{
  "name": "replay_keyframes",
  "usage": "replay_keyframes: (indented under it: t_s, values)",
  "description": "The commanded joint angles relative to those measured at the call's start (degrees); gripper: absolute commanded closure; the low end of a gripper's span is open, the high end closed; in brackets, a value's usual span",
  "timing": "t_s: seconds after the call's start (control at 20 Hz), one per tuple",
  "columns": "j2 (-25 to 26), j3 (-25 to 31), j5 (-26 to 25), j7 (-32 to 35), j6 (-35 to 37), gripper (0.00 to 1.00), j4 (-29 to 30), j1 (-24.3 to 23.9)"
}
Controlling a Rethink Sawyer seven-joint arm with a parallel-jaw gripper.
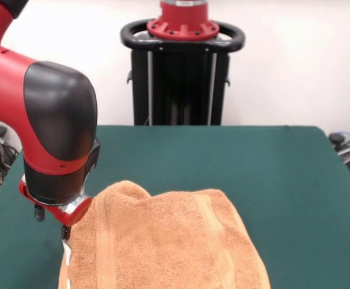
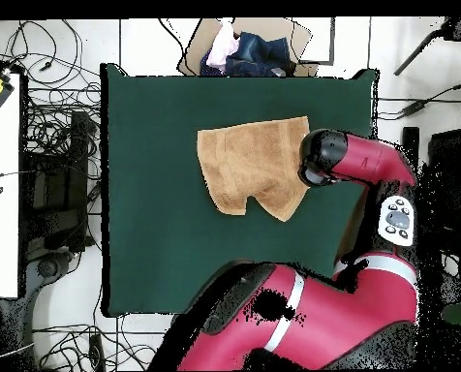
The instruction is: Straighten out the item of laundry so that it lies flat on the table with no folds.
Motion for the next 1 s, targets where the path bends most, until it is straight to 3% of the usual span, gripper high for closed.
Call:
replay_keyframes:
  t_s: [0.05, 0.75, 1.0]
  values:
    - [-1.73, 5.46, 0.53, -5.70, 7.37, 0.00, 2.48, -3.36]
    - [2.72, 4.30, 0.57, 3.55, 0.66, 0.00, 3.26, -3.73]
    - [0.87, 2.38, 3.89, 14.46, -4.95, 0.00, 6.29, -3.12]
